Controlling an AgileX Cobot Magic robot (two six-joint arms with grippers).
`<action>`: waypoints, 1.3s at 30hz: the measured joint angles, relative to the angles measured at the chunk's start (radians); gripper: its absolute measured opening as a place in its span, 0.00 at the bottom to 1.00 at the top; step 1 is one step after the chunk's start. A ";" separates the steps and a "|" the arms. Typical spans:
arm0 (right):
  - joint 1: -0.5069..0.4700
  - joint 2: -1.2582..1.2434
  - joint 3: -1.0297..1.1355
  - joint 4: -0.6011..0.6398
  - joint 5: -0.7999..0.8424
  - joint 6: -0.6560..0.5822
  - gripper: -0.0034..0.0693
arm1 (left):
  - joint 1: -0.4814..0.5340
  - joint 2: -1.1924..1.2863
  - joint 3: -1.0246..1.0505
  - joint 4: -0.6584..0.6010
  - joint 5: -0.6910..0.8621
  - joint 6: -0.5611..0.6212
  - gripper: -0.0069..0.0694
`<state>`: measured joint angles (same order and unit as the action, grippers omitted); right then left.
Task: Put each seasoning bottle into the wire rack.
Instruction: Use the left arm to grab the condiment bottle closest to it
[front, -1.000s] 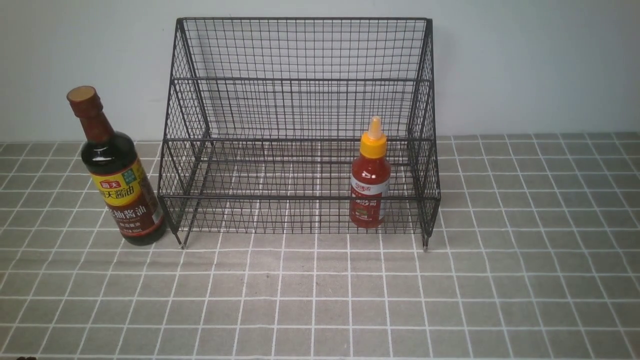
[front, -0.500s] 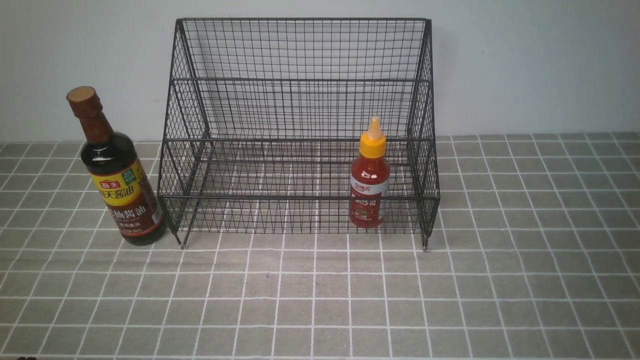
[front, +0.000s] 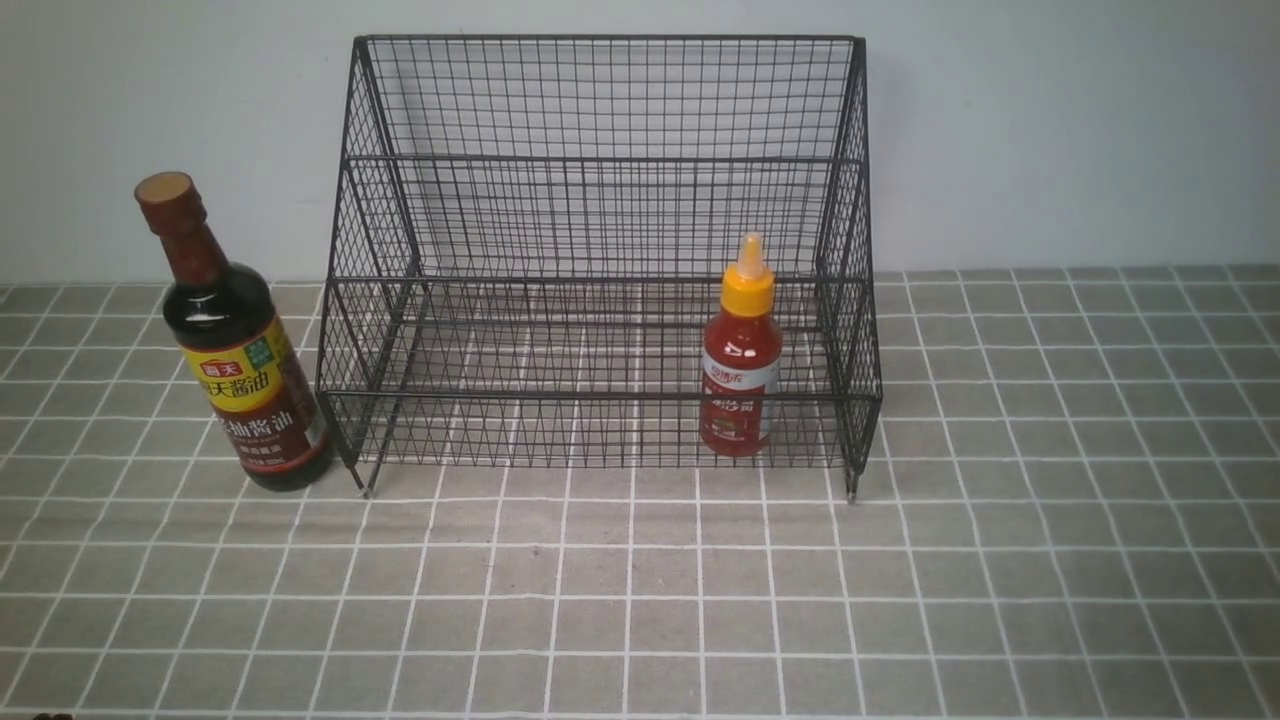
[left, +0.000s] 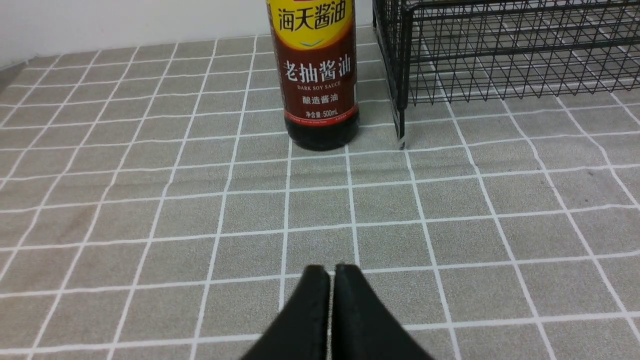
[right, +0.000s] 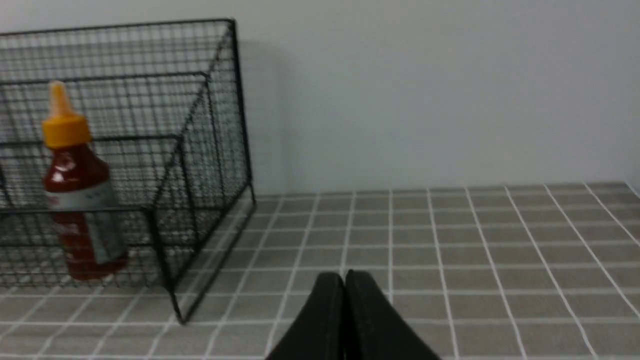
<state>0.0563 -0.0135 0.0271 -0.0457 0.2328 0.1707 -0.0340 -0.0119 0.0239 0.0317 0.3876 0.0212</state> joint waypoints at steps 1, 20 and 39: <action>-0.021 0.000 0.000 0.004 0.032 0.000 0.03 | 0.000 0.000 0.000 0.000 0.000 0.000 0.08; -0.067 0.001 -0.004 0.008 0.135 -0.048 0.03 | 0.000 0.000 0.000 0.000 0.000 0.000 0.08; -0.067 0.001 -0.004 0.008 0.135 -0.048 0.03 | 0.000 0.000 0.000 0.000 0.000 0.000 0.08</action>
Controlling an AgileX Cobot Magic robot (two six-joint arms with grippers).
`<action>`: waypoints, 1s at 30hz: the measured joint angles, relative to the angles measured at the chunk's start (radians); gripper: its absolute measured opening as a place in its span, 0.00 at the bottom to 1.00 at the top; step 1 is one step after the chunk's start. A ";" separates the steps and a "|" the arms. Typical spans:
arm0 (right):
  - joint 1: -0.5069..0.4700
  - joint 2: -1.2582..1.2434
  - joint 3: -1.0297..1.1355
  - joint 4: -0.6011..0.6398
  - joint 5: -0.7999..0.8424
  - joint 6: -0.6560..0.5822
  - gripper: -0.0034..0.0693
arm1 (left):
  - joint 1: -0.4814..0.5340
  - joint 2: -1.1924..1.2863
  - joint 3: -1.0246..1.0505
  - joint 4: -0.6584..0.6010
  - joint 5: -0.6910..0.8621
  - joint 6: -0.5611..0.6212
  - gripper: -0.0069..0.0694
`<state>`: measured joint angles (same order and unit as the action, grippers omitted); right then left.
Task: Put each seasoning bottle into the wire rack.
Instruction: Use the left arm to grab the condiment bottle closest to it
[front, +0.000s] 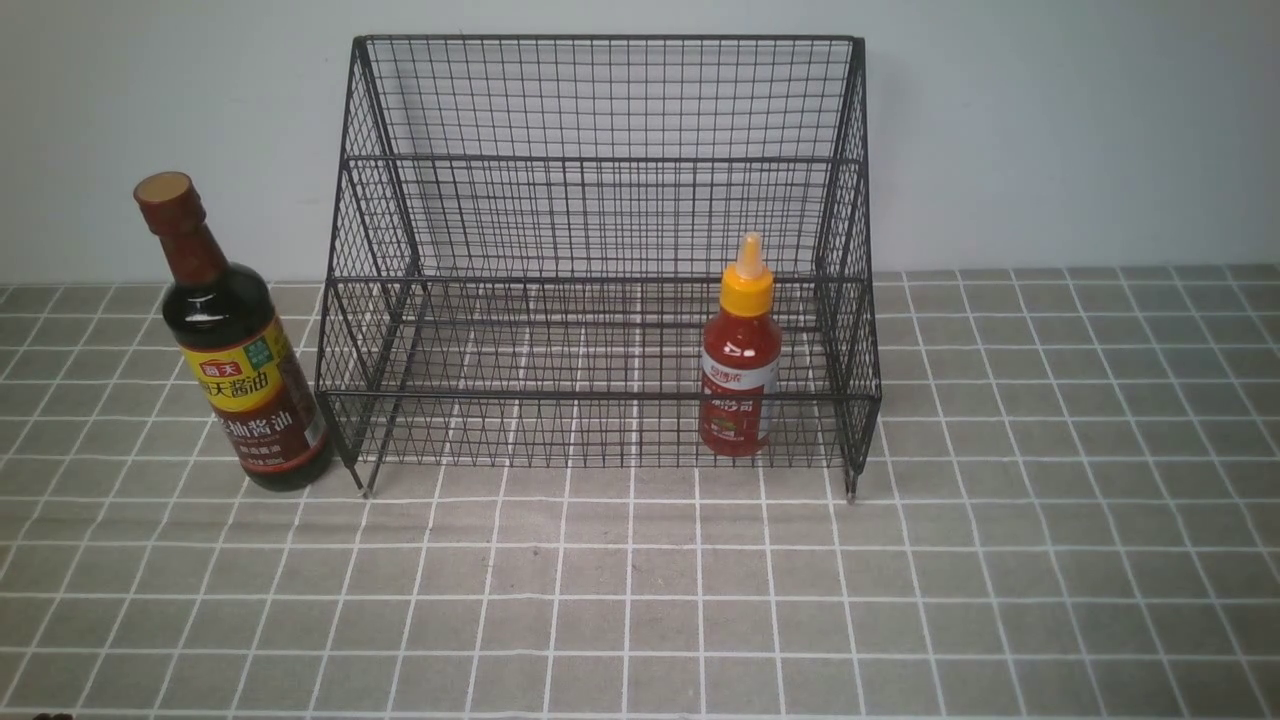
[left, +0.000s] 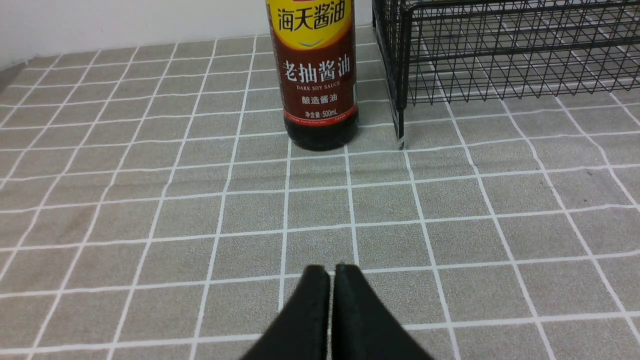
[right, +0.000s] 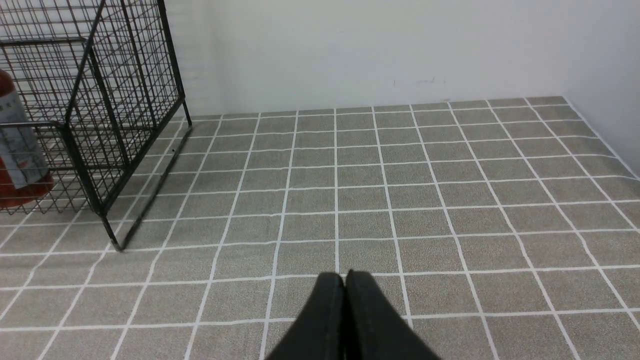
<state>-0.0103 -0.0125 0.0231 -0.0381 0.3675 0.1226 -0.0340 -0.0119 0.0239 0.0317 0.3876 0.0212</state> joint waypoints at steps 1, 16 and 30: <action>0.000 0.000 0.000 0.000 0.000 0.000 0.03 | 0.000 0.000 0.000 0.000 0.000 0.000 0.08; 0.000 0.000 0.000 0.000 0.000 0.000 0.03 | 0.000 0.000 0.005 -0.242 -0.357 -0.171 0.08; 0.000 0.000 0.000 0.000 0.000 0.000 0.03 | 0.000 0.186 -0.072 -0.053 -0.671 -0.175 0.08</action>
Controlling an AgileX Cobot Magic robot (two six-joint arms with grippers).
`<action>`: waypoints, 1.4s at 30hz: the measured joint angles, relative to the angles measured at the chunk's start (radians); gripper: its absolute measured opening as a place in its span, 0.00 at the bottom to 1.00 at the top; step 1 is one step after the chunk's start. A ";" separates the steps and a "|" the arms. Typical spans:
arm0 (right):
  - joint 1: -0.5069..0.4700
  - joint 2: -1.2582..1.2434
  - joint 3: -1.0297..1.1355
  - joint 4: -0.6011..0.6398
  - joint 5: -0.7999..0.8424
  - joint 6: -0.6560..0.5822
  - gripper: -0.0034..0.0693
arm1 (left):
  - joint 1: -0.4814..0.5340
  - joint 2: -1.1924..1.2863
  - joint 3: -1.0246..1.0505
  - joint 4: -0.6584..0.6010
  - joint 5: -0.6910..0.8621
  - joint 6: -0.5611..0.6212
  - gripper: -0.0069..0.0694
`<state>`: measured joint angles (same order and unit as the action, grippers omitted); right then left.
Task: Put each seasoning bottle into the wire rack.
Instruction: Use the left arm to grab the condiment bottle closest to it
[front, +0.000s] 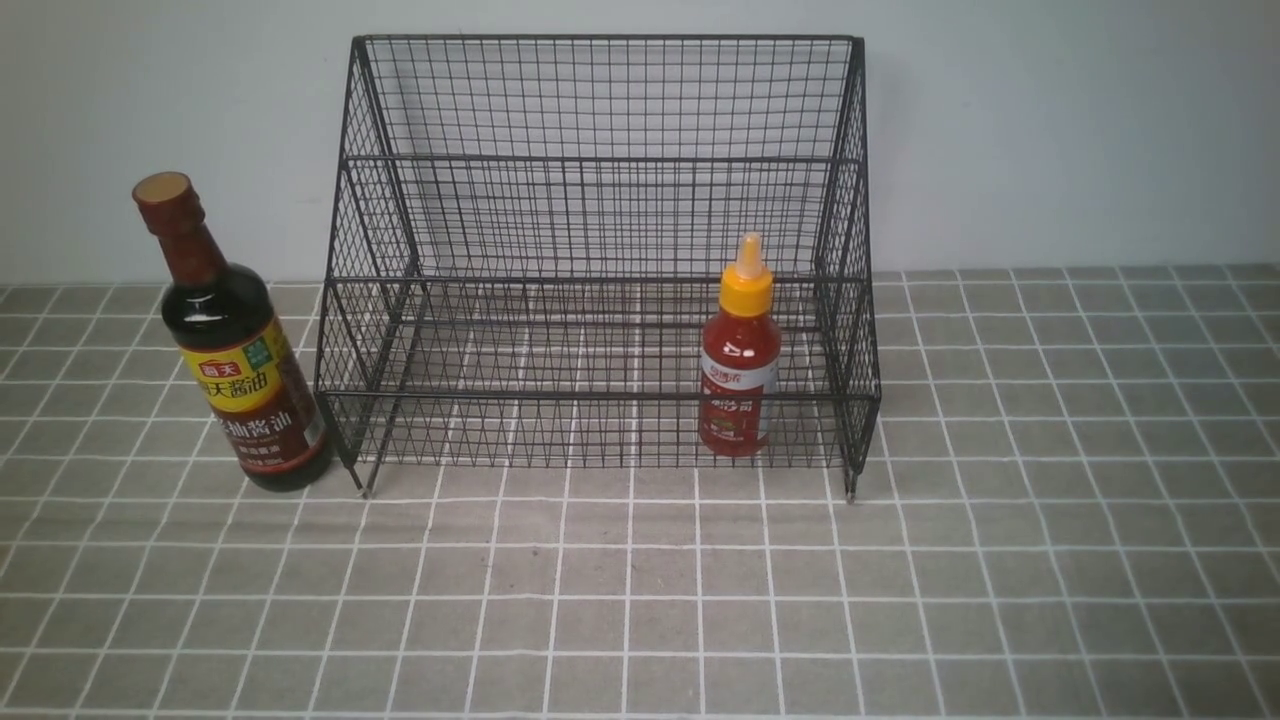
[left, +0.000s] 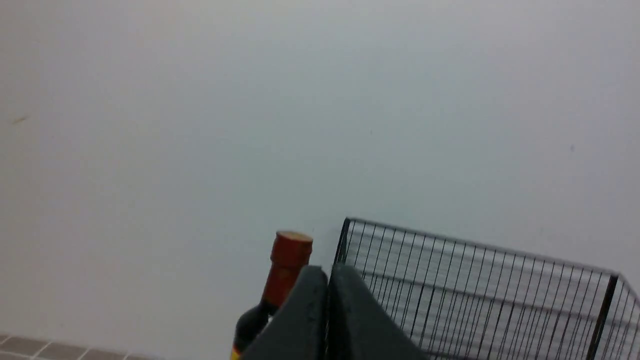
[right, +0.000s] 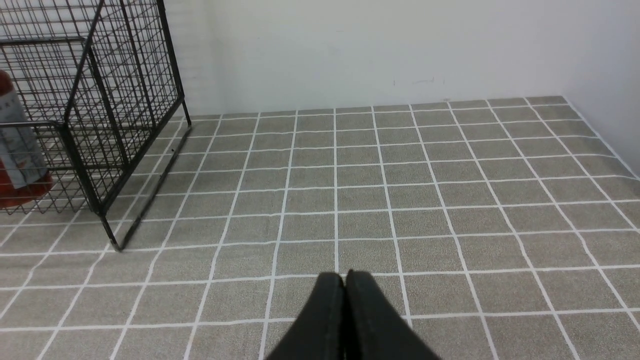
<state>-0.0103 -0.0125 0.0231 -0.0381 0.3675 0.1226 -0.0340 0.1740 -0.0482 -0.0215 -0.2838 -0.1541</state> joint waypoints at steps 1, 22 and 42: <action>0.000 0.000 0.000 0.000 0.000 0.000 0.03 | 0.000 0.033 -0.014 0.015 0.005 0.000 0.09; 0.000 0.000 0.000 0.000 0.000 0.003 0.03 | 0.000 0.966 -0.550 -0.015 -0.198 0.031 0.86; 0.000 0.000 0.000 0.000 0.000 0.003 0.03 | 0.000 1.409 -0.744 -0.280 -0.266 0.276 0.86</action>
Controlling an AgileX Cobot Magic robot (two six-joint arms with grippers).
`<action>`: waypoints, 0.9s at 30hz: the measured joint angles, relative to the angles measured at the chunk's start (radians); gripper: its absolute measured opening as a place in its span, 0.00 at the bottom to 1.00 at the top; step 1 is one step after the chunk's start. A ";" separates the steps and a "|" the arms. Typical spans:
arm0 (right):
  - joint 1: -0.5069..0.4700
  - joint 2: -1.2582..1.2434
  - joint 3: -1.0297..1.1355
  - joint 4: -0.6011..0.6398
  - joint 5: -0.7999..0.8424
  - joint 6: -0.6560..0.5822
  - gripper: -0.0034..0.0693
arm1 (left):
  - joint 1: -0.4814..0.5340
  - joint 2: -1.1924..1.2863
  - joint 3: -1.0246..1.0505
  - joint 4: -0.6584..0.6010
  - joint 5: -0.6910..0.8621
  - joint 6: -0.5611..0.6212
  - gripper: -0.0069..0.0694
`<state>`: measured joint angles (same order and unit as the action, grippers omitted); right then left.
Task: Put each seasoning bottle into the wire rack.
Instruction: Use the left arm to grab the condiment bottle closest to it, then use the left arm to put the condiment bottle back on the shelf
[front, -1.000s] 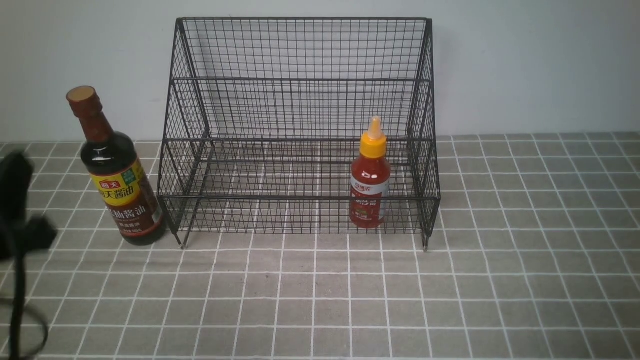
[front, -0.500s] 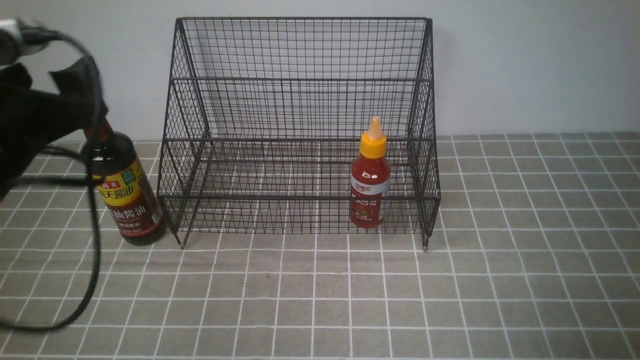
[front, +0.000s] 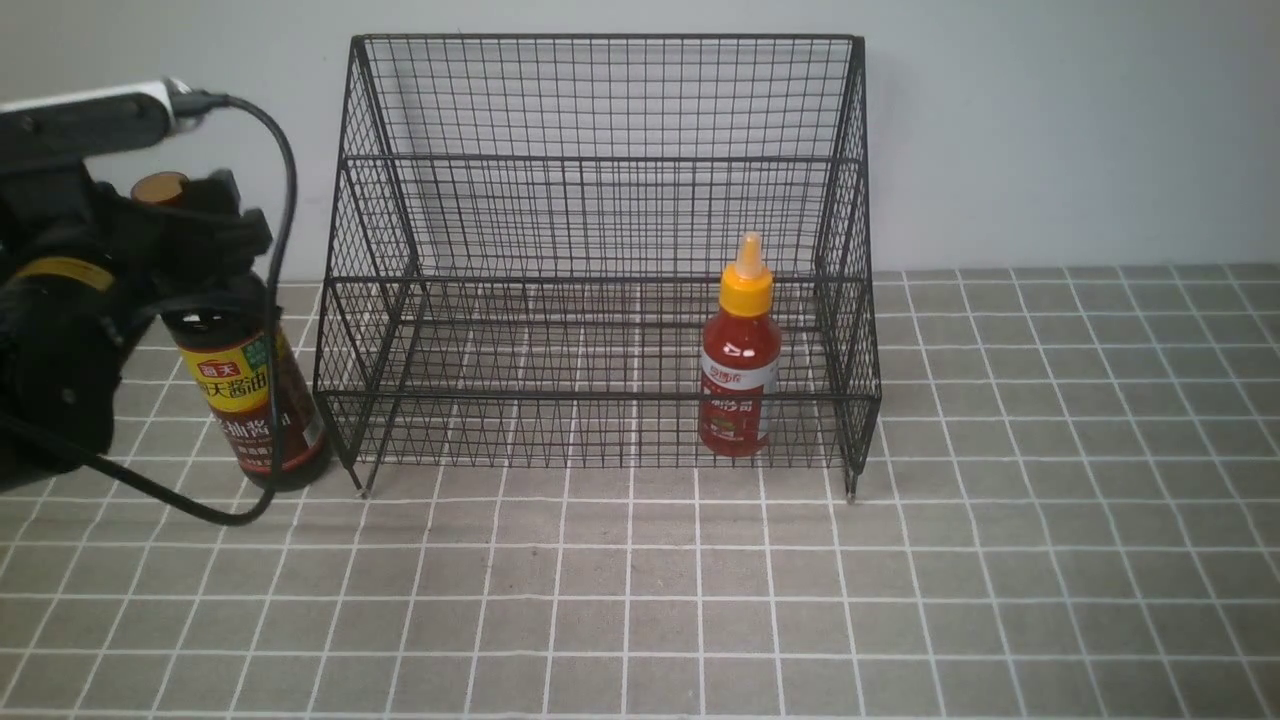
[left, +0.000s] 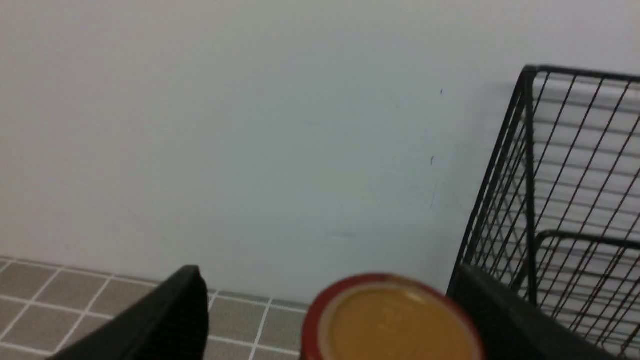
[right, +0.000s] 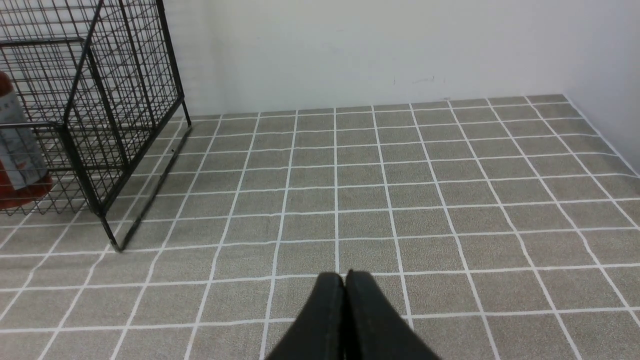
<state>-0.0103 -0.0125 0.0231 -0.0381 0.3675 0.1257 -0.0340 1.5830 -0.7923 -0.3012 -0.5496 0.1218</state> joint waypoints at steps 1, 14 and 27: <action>0.000 0.000 0.000 0.000 0.000 0.000 0.03 | 0.000 0.012 0.000 0.000 -0.011 -0.005 0.86; 0.000 0.000 0.000 0.000 0.000 0.001 0.03 | 0.000 0.016 0.000 0.017 -0.001 -0.009 0.43; 0.000 0.000 0.000 0.000 0.000 0.000 0.03 | 0.000 -0.237 -0.040 0.058 0.199 0.114 0.43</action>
<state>-0.0103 -0.0125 0.0231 -0.0381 0.3675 0.1255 -0.0340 1.3457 -0.8322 -0.2436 -0.3507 0.2357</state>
